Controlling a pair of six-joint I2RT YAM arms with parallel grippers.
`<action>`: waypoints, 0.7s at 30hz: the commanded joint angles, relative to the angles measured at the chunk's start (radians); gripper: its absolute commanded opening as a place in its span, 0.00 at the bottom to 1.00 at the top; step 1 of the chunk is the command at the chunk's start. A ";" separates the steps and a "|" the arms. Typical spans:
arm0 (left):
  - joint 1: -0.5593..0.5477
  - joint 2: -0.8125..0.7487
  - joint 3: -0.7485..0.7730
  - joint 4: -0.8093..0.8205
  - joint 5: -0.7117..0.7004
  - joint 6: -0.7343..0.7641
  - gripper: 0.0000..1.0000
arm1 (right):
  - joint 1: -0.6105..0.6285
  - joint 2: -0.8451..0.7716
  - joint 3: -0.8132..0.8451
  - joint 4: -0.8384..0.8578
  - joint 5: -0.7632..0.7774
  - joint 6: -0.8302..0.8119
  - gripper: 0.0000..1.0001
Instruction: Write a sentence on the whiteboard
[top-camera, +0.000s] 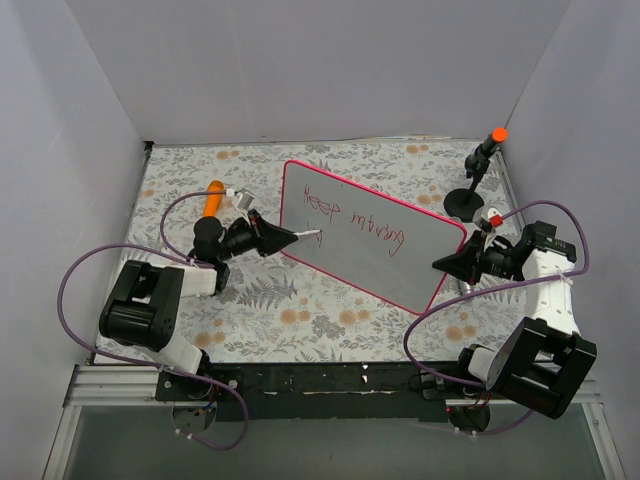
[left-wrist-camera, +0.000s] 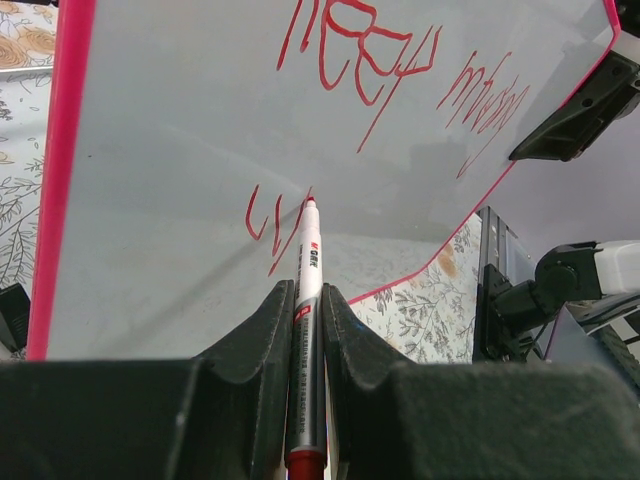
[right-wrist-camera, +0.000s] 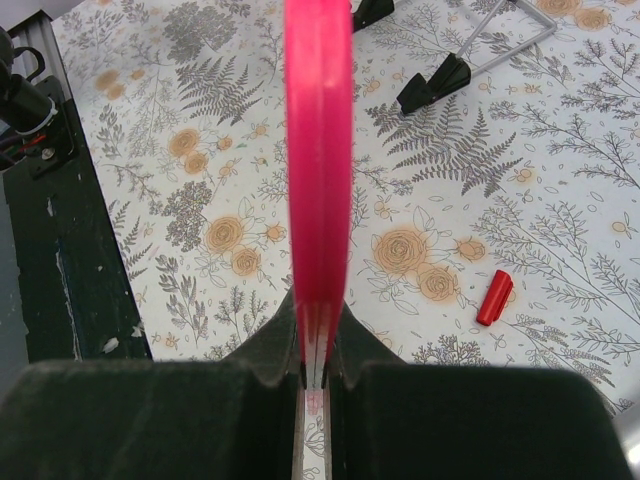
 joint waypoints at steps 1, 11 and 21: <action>-0.013 0.017 0.056 -0.006 0.001 0.015 0.00 | 0.004 -0.013 0.007 -0.006 0.041 -0.039 0.01; -0.027 0.040 0.076 -0.082 0.021 0.052 0.00 | 0.004 -0.013 0.005 -0.005 0.039 -0.041 0.01; -0.025 0.002 0.040 -0.160 -0.024 0.113 0.00 | 0.004 -0.012 0.005 -0.003 0.043 -0.041 0.01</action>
